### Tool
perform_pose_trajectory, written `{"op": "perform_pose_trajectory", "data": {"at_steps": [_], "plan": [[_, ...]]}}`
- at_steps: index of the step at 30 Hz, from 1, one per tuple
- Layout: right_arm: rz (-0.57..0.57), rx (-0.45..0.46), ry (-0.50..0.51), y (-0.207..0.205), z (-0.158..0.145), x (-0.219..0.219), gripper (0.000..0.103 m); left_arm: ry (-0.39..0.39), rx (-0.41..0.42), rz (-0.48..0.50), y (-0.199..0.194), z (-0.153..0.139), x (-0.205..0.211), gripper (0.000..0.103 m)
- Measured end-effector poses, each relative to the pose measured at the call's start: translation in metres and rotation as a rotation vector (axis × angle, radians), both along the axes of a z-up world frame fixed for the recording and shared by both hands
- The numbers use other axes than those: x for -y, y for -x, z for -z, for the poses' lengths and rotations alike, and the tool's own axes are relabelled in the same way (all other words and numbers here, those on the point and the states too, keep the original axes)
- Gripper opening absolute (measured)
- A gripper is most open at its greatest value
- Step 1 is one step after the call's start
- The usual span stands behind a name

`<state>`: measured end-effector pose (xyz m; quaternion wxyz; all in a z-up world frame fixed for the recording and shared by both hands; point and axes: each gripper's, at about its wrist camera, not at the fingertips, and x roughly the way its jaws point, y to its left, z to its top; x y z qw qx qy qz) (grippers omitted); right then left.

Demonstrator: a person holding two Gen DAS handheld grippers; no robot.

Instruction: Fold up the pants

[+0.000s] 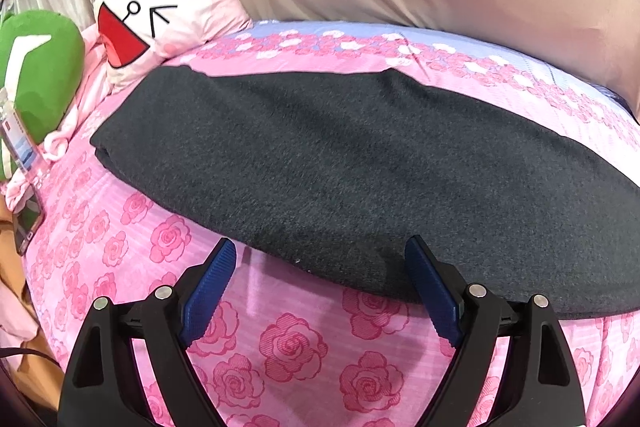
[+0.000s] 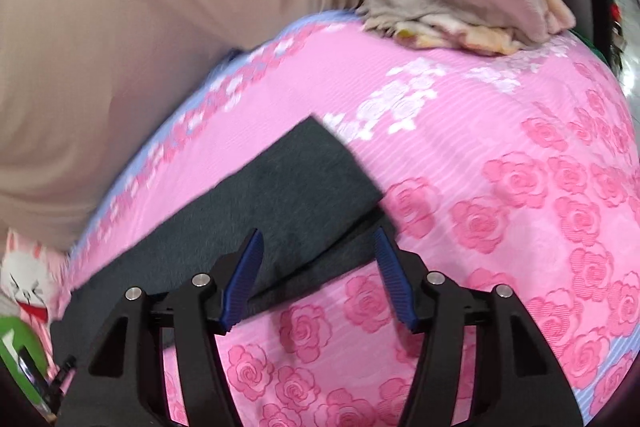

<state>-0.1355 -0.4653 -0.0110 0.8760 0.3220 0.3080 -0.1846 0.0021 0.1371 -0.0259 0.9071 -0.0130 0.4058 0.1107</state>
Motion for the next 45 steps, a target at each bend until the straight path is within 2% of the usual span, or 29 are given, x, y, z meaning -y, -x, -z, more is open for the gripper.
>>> {"op": "perform_pose_trajectory", "data": {"at_steps": [2, 5, 6, 8, 9, 11, 12, 14, 16, 18, 20, 21, 22, 24, 26, 28, 29, 31, 33, 35, 38, 39, 41, 45], "plan": [[0.034, -0.02, 0.013, 0.007, -0.001, 0.007, 0.056, 0.013, -0.006, -0.009, -0.001, 0.001, -0.003, 0.084], [0.0, -0.101, 0.045, -0.002, 0.003, 0.01, 0.051, 0.026, -0.007, -0.007, -0.001, 0.002, -0.003, 0.084], [-0.019, -0.122, 0.055, -0.006, 0.005, 0.009, 0.044, 0.027, -0.009, -0.004, -0.002, 0.002, -0.003, 0.084], [-0.06, -0.158, 0.114, -0.016, 0.004, 0.0, 0.039, 0.025, -0.011, -0.002, -0.002, 0.002, -0.003, 0.084], [-0.078, -0.164, 0.129, -0.02, 0.004, -0.003, 0.03, 0.025, -0.011, -0.002, -0.002, 0.002, -0.002, 0.084], [-0.085, -0.179, 0.17, -0.026, 0.004, -0.007, 0.021, 0.025, -0.009, -0.005, -0.002, 0.002, -0.002, 0.084], [-0.079, -0.173, 0.185, -0.025, 0.002, -0.008, 0.008, 0.026, -0.009, -0.006, -0.002, 0.002, -0.002, 0.084], [-0.059, -0.139, 0.215, -0.019, -0.008, -0.01, 0.007, 0.023, -0.011, -0.009, -0.002, 0.002, -0.002, 0.084], [-0.054, -0.152, 0.219, -0.019, -0.006, -0.008, 0.007, 0.02, -0.011, -0.012, -0.002, 0.002, -0.002, 0.084], [-0.065, -0.182, 0.169, -0.024, 0.005, -0.002, 0.008, 0.021, -0.012, -0.011, -0.002, 0.002, -0.002, 0.084], [-0.072, -0.155, 0.131, -0.02, 0.001, 0.001, 0.013, 0.021, -0.014, -0.008, -0.002, 0.002, -0.002, 0.084], [-0.067, -0.126, 0.102, -0.015, -0.001, 0.002, 0.019, 0.022, -0.013, -0.005, -0.002, 0.002, -0.001, 0.084], [-0.061, -0.096, 0.047, -0.009, 0.0, 0.005, 0.033, 0.023, -0.012, -0.003, -0.002, 0.002, -0.001, 0.084], [-0.064, -0.046, -0.055, -0.003, 0.006, 0.006, 0.054, 0.026, -0.009, -0.001, -0.002, 0.002, -0.001, 0.084], [-0.071, -0.031, -0.094, -0.005, 0.011, 0.003, 0.056, 0.028, -0.007, 0.002, -0.002, 0.001, -0.001, 0.084], [-0.077, -0.048, -0.06, -0.013, 0.009, -0.002, 0.057, 0.032, -0.006, 0.008, -0.002, 0.001, 0.0, 0.084], [-0.084, -0.048, -0.051, -0.018, 0.009, -0.004, 0.053, 0.033, -0.004, 0.008, -0.002, 0.001, 0.0, 0.084], [-0.052, -0.094, 0.002, -0.028, 0.009, -0.009, 0.014, 0.043, 0.007, 0.009, 0.0, 0.0, -0.001, 0.084], [-0.048, -0.07, 0.025, -0.029, 0.001, -0.015, 0.007, 0.059, 0.021, 0.006, 0.003, -0.002, -0.004, 0.084], [-0.067, -0.02, 0.026, -0.028, -0.013, -0.029, 0.006, 0.081, 0.031, 0.007, 0.004, -0.003, -0.008, 0.084], [-0.167, 0.069, 0.055, -0.035, -0.047, -0.072, 0.005, 0.122, 0.041, 0.011, 0.005, -0.003, -0.013, 0.084], [-0.236, 0.109, 0.052, -0.041, -0.06, -0.097, 0.001, 0.132, 0.044, 0.013, 0.006, -0.003, -0.014, 0.084], [-0.342, 0.155, 0.064, -0.053, -0.08, -0.136, 0.001, 0.156, 0.06, 0.023, 0.008, -0.004, -0.016, 0.084], [-0.565, 0.165, 0.118, -0.087, -0.1, -0.239, 0.001, 0.199, 0.08, 0.03, 0.011, -0.005, -0.022, 0.084]]}}
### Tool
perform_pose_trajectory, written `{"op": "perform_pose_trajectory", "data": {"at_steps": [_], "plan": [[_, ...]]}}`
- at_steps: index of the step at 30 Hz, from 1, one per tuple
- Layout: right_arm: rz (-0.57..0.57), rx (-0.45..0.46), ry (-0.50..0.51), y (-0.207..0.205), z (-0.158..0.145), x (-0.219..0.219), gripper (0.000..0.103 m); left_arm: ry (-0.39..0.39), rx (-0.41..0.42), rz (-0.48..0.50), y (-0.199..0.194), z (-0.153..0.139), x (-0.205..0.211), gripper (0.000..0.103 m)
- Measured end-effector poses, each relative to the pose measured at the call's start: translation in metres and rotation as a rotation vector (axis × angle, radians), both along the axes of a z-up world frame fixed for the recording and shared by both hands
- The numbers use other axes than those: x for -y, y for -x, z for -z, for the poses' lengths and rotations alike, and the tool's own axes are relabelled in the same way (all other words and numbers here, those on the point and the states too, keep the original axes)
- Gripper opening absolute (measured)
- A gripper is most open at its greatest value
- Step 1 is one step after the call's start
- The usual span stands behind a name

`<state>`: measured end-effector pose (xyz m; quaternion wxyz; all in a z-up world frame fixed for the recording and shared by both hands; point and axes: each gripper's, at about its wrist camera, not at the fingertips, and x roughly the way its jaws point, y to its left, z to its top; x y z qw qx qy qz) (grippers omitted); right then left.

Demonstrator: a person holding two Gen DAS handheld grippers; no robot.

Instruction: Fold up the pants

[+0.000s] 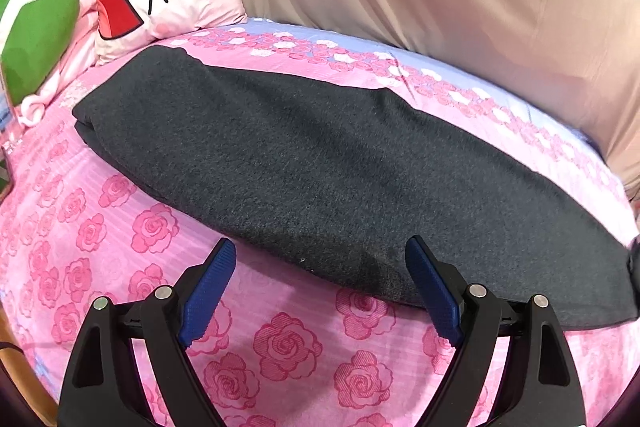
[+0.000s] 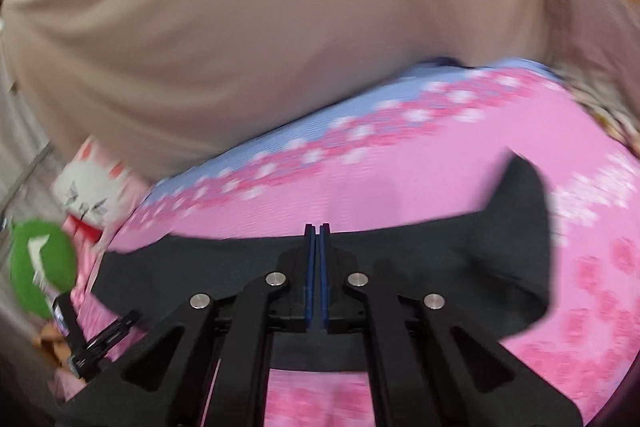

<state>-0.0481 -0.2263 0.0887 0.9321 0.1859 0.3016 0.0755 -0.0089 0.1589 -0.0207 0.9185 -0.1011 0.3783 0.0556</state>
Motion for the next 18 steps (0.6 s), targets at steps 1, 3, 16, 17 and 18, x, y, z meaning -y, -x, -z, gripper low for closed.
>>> {"op": "perform_pose_trajectory", "data": {"at_steps": [1, 3, 16, 17, 18], "plan": [[-0.03, 0.001, 0.027, -0.008, -0.001, -0.022, 0.001, 0.015, 0.003, 0.001, 0.001, 0.0, -0.002, 0.084], [-0.02, 0.011, 0.05, -0.015, 0.001, -0.044, 0.002, 0.039, 0.005, -0.002, 0.003, 0.001, -0.007, 0.084], [0.343, -0.218, 0.436, 0.034, 0.056, 0.07, 0.056, 0.087, -0.005, 0.073, -0.005, 0.003, -0.001, 0.084], [0.332, -0.225, 0.449, 0.033, 0.06, 0.07, 0.056, 0.078, -0.011, 0.076, -0.006, 0.003, 0.0, 0.084], [0.316, -0.235, 0.465, 0.027, 0.066, 0.07, 0.056, 0.067, -0.017, 0.077, -0.007, 0.003, 0.003, 0.084]]}}
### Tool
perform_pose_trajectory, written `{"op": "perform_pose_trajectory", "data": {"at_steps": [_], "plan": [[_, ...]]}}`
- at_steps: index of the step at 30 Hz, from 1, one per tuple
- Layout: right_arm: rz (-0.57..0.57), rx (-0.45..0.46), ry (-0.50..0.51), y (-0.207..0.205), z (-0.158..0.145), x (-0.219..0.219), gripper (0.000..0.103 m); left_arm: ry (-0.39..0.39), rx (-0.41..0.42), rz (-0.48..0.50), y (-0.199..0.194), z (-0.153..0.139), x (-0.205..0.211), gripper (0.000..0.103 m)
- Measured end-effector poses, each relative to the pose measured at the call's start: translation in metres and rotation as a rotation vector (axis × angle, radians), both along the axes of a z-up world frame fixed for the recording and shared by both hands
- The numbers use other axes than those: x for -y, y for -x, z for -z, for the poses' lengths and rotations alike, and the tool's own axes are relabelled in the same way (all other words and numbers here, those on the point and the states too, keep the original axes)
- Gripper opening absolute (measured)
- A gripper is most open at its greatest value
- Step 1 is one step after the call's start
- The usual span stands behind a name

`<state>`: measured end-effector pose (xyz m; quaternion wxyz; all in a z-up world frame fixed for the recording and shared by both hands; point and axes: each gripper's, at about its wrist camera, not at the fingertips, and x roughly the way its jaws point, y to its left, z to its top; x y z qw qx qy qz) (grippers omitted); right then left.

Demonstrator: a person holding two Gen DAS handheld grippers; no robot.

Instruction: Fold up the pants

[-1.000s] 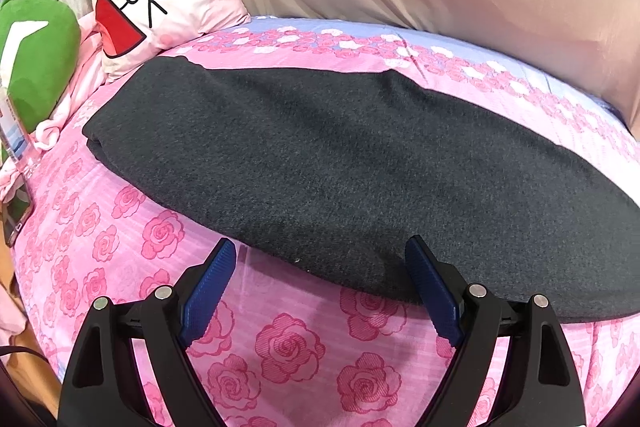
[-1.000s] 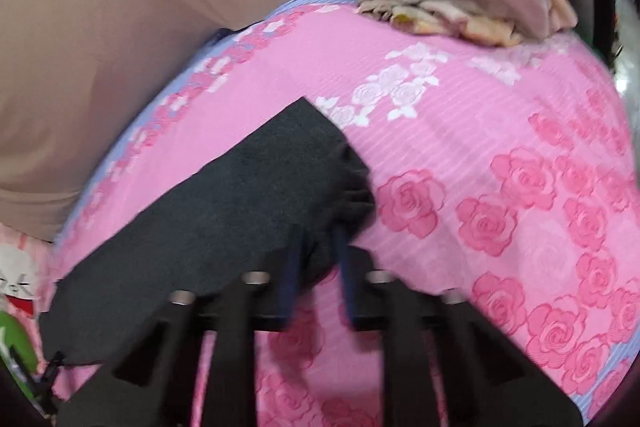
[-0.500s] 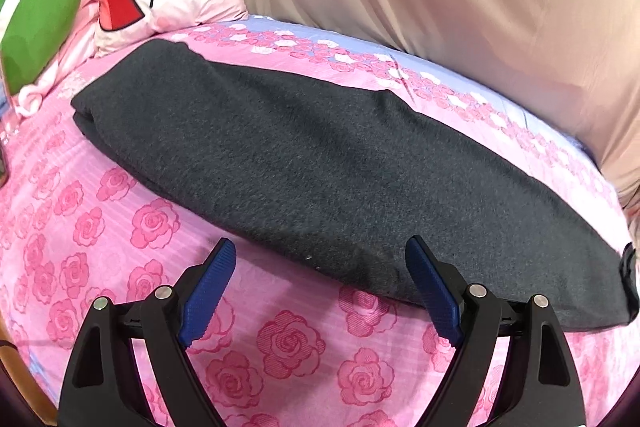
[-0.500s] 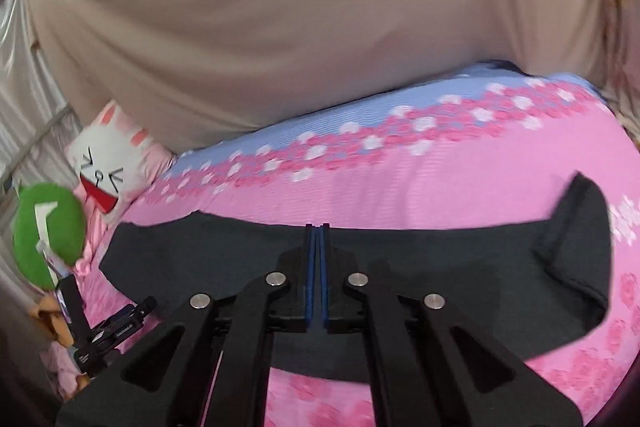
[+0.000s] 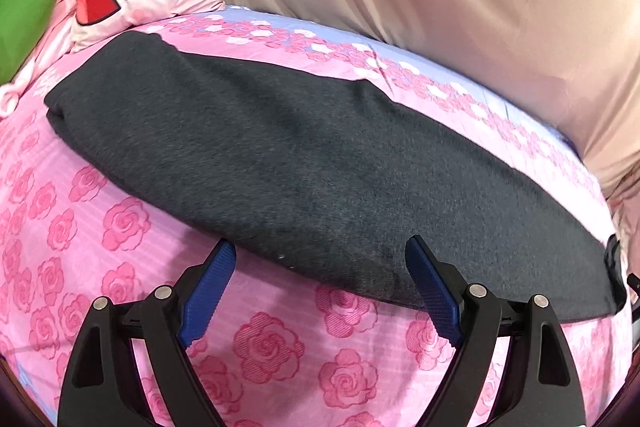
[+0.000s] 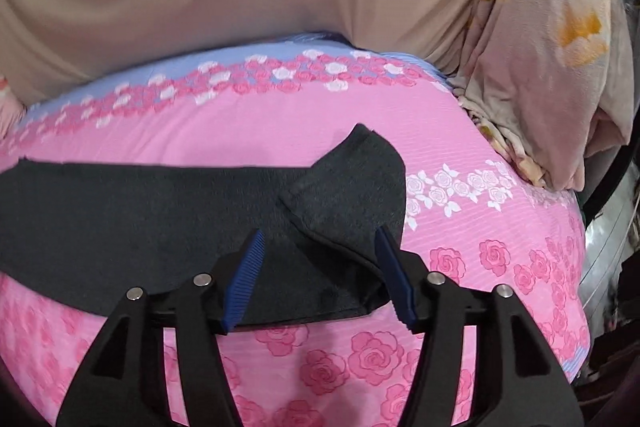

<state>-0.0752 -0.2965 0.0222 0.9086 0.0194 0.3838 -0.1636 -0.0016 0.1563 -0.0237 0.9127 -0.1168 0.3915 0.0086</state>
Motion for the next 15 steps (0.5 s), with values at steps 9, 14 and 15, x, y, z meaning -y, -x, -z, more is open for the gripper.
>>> {"op": "perform_pose_trajectory", "data": {"at_steps": [9, 14, 15], "plan": [[0.063, 0.0, -0.127, -0.033, 0.03, 0.047, 0.01, -0.013, -0.009, -0.052, 0.002, 0.0, -0.004, 0.084], [0.058, 0.169, -0.329, -0.019, -0.012, 0.055, 0.009, -0.015, -0.01, -0.042, 0.0, 0.0, -0.002, 0.084], [0.003, 0.21, -0.348, -0.017, -0.029, 0.039, 0.009, -0.013, -0.008, -0.04, 0.0, 0.0, -0.002, 0.084]]}}
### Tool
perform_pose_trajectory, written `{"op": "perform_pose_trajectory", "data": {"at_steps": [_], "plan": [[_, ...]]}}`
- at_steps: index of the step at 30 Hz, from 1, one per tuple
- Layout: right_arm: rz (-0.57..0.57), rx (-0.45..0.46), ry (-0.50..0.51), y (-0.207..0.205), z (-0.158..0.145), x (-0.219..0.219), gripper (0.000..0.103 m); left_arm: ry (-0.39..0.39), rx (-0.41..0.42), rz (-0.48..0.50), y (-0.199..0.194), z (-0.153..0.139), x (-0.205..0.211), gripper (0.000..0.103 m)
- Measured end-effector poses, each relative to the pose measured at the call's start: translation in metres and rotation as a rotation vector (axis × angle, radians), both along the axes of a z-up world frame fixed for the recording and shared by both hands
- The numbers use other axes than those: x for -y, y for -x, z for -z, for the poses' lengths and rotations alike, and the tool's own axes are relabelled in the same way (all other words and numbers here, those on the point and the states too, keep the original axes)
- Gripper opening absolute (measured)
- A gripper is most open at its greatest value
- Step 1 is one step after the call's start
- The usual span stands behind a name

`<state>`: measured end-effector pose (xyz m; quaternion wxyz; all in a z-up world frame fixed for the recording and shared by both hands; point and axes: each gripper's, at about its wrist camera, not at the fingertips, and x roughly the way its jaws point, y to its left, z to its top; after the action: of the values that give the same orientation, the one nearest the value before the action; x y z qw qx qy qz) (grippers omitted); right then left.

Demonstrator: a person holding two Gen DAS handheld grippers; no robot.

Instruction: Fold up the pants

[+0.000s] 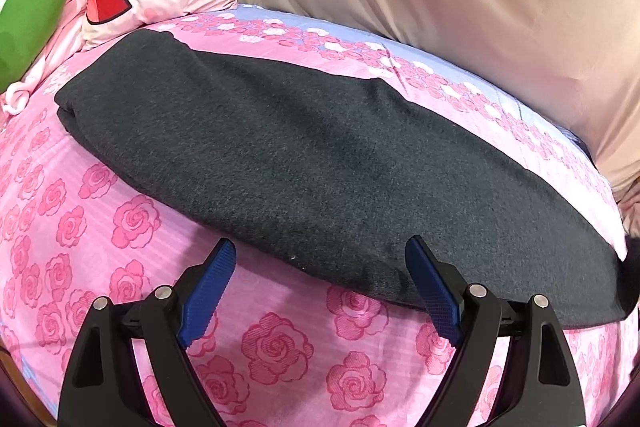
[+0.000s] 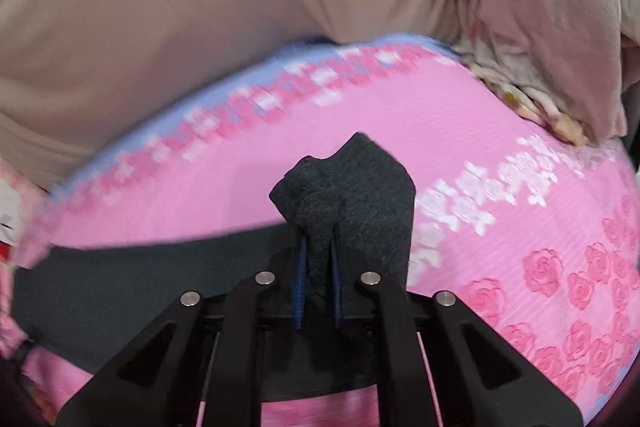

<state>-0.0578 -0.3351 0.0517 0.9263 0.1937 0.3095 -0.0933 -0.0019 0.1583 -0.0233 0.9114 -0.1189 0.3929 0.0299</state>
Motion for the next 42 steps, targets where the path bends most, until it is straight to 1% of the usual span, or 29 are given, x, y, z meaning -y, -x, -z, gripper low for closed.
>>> {"op": "perform_pose_trajectory", "data": {"at_steps": [1, 2, 3, 4, 6, 8, 9, 11, 12, 13, 15, 17, 18, 19, 20, 22, 23, 24, 26, 30, 31, 32, 33, 34, 36, 38, 40, 41, 42], "plan": [[-0.045, 0.031, 0.004, 0.0, -0.012, -0.017, 0.009, 0.004, 0.002, 0.001, 0.0, 0.0, -0.001, 0.084], [-0.118, 0.063, 0.02, -0.004, -0.026, -0.047, 0.009, 0.009, 0.005, 0.003, 0.001, 0.0, -0.001, 0.084], [-0.168, 0.076, 0.027, -0.008, -0.033, -0.067, 0.009, 0.014, 0.008, 0.004, 0.001, -0.001, -0.001, 0.084], [-0.241, 0.086, 0.038, -0.015, -0.039, -0.098, 0.009, 0.019, 0.014, 0.002, 0.002, -0.001, -0.002, 0.084], [-0.364, 0.09, 0.047, -0.029, -0.039, -0.153, 0.009, 0.031, 0.024, 0.001, 0.004, -0.002, -0.004, 0.084], [-0.474, 0.066, 0.039, -0.045, -0.025, -0.204, 0.01, 0.048, 0.031, -0.01, 0.006, -0.003, -0.007, 0.084], [-0.525, 0.035, 0.036, -0.054, -0.01, -0.231, 0.013, 0.059, 0.031, -0.011, 0.007, -0.002, -0.01, 0.084], [-0.598, -0.041, 0.051, -0.069, 0.02, -0.268, 0.023, 0.094, 0.023, -0.013, 0.008, -0.001, -0.018, 0.084], [-0.621, -0.083, 0.078, -0.071, 0.035, -0.285, 0.033, 0.105, 0.017, -0.014, 0.01, -0.001, -0.024, 0.084], [-0.622, -0.088, 0.103, -0.067, 0.042, -0.294, 0.034, 0.099, 0.015, -0.019, 0.012, -0.001, -0.028, 0.084], [-0.61, -0.047, 0.107, -0.05, 0.038, -0.29, 0.037, 0.057, 0.023, -0.038, 0.018, -0.003, -0.039, 0.084], [-0.536, 0.002, 0.115, -0.031, 0.024, -0.264, 0.051, -0.01, 0.05, -0.081, 0.028, -0.008, -0.056, 0.084], [-0.462, 0.029, 0.123, -0.015, 0.015, -0.24, 0.063, -0.031, 0.056, -0.096, 0.032, -0.01, -0.061, 0.084], [-0.401, 0.038, 0.126, -0.005, 0.011, -0.22, 0.071, -0.047, 0.066, -0.109, 0.036, -0.012, -0.068, 0.084], [-0.309, 0.032, 0.127, 0.008, 0.01, -0.19, 0.072, -0.044, 0.068, -0.114, 0.038, -0.013, -0.073, 0.084], [-0.206, -0.022, 0.099, 0.017, 0.017, -0.153, 0.072, -0.021, 0.061, -0.126, 0.04, -0.013, -0.08, 0.084], [-0.158, -0.051, 0.067, 0.02, 0.024, -0.133, 0.072, -0.008, 0.062, -0.127, 0.041, -0.012, -0.08, 0.084], [-0.105, -0.077, 0.007, 0.024, 0.035, -0.112, 0.072, -0.001, 0.064, -0.124, 0.041, -0.011, -0.079, 0.084], [-0.089, -0.098, -0.15, 0.025, 0.056, -0.086, 0.07, -0.004, 0.061, -0.108, 0.042, -0.01, -0.071, 0.084], [-0.142, -0.108, -0.292, 0.012, 0.08, -0.085, 0.065, -0.017, 0.043, -0.058, 0.039, -0.01, -0.045, 0.084], [-0.139, -0.096, -0.279, 0.009, 0.081, -0.089, 0.065, -0.02, 0.042, -0.049, 0.04, -0.01, -0.04, 0.084], [-0.172, -0.093, -0.285, 0.003, 0.08, -0.095, 0.06, -0.026, 0.043, -0.045, 0.041, -0.011, -0.036, 0.084], [-0.182, -0.09, -0.301, -0.001, 0.081, -0.101, 0.035, -0.031, 0.043, -0.044, 0.042, -0.011, -0.032, 0.084], [-0.167, -0.089, -0.295, -0.002, 0.081, -0.106, 0.014, -0.038, 0.039, -0.041, 0.042, -0.012, -0.028, 0.084], [-0.165, -0.058, -0.256, -0.001, 0.074, -0.111, 0.012, -0.046, 0.026, -0.039, 0.042, -0.013, -0.022, 0.084], [-0.145, -0.021, -0.19, 0.007, 0.062, -0.112, 0.011, -0.054, 0.016, -0.04, 0.041, -0.015, -0.019, 0.084], [-0.103, -0.002, -0.077, 0.015, 0.051, -0.106, 0.01, -0.063, 0.018, -0.041, 0.042, -0.019, -0.014, 0.084], [-0.097, 0.005, -0.064, 0.022, 0.048, -0.098, 0.01, -0.073, 0.022, -0.042, 0.043, -0.021, -0.012, 0.084], [-0.103, 0.009, -0.081, 0.027, 0.046, -0.088, 0.01, -0.081, 0.025, -0.043, 0.043, -0.022, -0.009, 0.084]]}}
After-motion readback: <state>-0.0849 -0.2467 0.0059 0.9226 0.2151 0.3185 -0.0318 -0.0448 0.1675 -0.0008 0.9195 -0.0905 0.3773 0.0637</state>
